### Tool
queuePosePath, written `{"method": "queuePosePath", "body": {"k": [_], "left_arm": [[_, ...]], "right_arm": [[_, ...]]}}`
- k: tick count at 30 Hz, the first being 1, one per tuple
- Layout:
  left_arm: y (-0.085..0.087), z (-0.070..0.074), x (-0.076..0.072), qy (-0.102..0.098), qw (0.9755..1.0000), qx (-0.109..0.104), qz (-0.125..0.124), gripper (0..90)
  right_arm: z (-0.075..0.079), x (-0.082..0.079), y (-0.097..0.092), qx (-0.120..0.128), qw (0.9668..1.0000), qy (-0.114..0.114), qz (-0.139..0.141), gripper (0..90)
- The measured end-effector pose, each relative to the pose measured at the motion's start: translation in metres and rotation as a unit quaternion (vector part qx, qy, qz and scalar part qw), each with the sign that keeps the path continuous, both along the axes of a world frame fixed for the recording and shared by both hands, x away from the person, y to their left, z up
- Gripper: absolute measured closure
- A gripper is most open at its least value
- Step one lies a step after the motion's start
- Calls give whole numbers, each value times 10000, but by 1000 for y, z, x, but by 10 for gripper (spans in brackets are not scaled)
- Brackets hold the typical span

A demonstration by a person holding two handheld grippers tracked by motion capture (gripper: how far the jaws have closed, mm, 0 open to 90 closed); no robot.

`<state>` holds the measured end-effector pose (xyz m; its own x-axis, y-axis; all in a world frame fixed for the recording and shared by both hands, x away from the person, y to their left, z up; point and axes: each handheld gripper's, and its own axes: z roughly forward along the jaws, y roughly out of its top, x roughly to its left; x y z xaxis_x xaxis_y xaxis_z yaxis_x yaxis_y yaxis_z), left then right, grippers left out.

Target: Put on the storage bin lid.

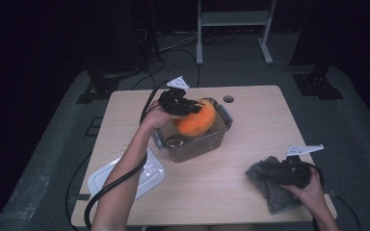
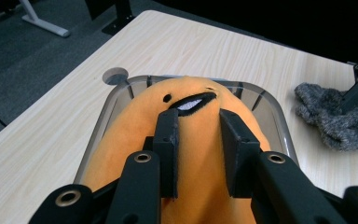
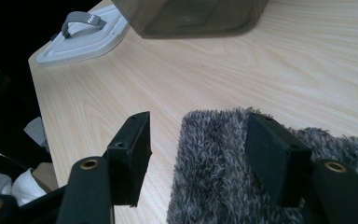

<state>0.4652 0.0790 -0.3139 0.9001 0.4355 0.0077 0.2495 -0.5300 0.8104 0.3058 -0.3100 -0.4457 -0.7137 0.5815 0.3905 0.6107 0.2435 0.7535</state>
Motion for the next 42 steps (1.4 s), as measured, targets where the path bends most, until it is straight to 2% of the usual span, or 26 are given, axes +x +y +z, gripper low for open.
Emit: {"method": "queuePosePath", "body": {"k": [6, 14, 38, 42], "left_arm": [[-4, -5, 0, -16, 9999, 105, -26, 703], [-9, -9, 0, 24, 9999, 128, -41, 699], [-19, -27, 4, 193, 9987, 464, -120, 693], [-20, -30, 5, 244, 9987, 430, -119, 690]], "right_arm": [[0, 0, 0, -27, 10000, 9, 14, 396], [0, -1, 0, -19, 10000, 2, 12, 396], [1, -1, 1, -19, 10000, -6, 25, 396], [1, -1, 1, -21, 10000, -13, 29, 396]]}}
